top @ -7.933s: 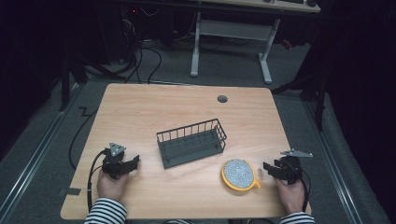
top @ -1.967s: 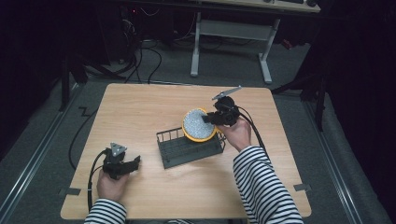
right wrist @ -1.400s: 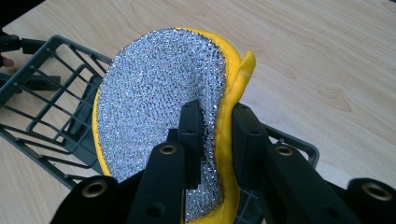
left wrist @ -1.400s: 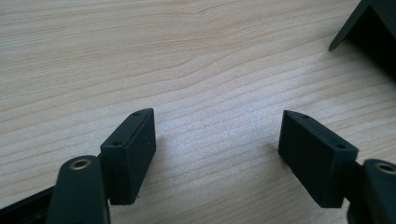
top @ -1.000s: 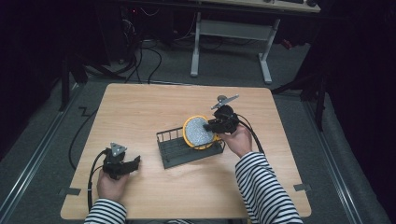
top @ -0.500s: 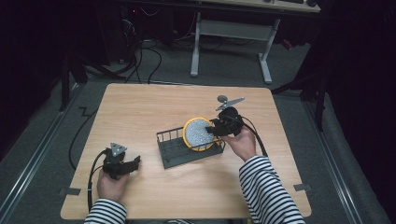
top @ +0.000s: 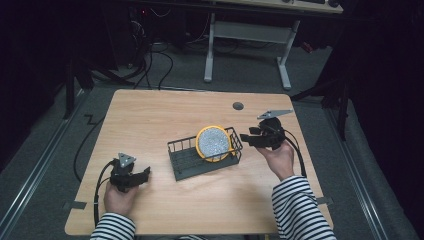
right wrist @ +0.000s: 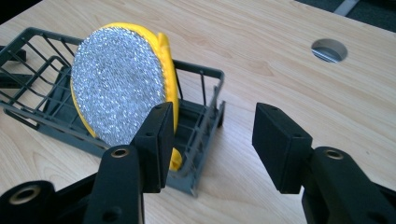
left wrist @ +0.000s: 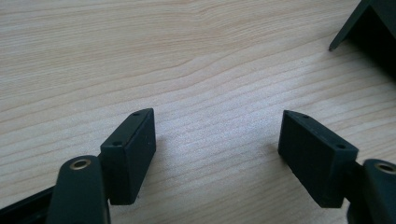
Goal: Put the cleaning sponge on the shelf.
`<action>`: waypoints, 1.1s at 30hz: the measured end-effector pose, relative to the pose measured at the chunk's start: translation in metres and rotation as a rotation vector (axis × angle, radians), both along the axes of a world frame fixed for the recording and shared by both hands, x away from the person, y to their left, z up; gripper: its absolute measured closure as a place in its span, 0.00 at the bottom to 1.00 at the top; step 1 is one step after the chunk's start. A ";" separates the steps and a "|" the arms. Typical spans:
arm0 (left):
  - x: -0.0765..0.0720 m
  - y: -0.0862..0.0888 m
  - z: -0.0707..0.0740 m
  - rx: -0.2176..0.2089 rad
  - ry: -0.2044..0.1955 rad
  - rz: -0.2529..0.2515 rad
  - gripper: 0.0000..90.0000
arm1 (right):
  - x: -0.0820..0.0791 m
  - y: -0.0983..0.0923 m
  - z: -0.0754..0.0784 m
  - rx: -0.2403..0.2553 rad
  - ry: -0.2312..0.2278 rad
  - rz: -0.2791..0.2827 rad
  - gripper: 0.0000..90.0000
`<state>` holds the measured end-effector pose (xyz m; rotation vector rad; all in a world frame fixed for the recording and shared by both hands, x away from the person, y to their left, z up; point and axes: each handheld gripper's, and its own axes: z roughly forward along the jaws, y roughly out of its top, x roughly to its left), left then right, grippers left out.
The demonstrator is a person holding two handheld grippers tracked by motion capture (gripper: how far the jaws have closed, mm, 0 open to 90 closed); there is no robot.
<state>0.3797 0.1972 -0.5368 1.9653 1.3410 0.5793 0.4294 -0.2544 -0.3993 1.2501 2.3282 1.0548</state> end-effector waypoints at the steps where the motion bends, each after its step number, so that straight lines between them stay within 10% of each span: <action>1: 0.000 0.000 0.000 0.000 0.000 0.000 0.31 | -0.001 -0.002 0.000 0.004 -0.001 -0.005 0.54; 33: 0.000 0.000 0.000 -0.001 0.000 0.000 0.31 | -0.055 -0.071 -0.016 0.098 0.001 -0.155 0.52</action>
